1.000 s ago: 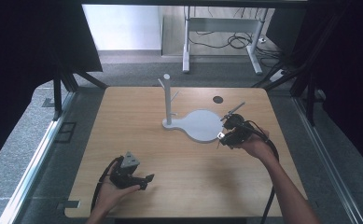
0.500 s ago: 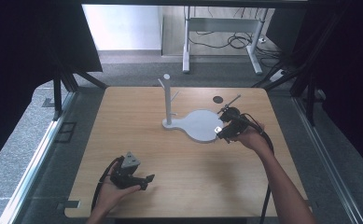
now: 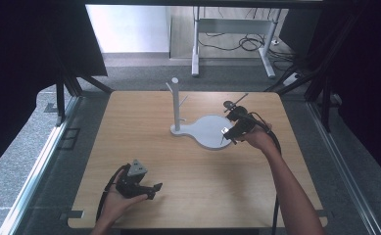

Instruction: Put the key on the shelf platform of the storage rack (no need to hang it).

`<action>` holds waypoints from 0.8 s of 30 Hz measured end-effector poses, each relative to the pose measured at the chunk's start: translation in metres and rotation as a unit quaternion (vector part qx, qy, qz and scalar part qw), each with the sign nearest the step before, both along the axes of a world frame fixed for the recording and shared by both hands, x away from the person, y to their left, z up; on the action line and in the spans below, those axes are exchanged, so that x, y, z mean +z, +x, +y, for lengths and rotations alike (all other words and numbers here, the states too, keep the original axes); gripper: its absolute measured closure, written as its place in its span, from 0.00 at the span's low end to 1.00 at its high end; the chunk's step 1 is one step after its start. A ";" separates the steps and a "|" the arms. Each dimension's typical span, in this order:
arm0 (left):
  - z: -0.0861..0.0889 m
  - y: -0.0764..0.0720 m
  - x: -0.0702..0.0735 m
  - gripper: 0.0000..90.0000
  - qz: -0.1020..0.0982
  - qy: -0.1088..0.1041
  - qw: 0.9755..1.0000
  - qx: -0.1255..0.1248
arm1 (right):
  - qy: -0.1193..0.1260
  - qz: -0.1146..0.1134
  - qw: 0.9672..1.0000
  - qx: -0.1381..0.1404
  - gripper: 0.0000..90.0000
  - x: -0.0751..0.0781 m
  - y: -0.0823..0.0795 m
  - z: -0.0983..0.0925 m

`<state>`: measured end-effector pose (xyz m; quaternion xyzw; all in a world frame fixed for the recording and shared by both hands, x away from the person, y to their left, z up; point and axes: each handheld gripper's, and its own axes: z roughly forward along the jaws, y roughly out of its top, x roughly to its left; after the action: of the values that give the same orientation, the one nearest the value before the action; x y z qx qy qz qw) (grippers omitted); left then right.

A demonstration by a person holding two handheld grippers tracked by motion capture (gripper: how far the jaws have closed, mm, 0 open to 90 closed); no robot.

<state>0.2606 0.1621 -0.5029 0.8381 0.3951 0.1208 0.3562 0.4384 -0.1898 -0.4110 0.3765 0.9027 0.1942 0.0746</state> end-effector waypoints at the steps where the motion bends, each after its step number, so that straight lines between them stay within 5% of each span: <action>1: 0.000 0.000 0.000 0.23 0.000 0.000 1.000 0.000 | 0.000 0.000 1.000 0.000 0.75 0.000 0.002 0.001; 24: 0.000 0.000 0.000 0.23 0.001 -0.003 1.000 -0.002 | 0.000 0.019 1.000 -0.010 0.75 -0.015 0.040 0.025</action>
<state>0.2607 0.1625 -0.5027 0.8377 0.3942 0.1182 0.3591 0.4785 -0.1651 -0.4260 0.3895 0.9000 0.1866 0.0594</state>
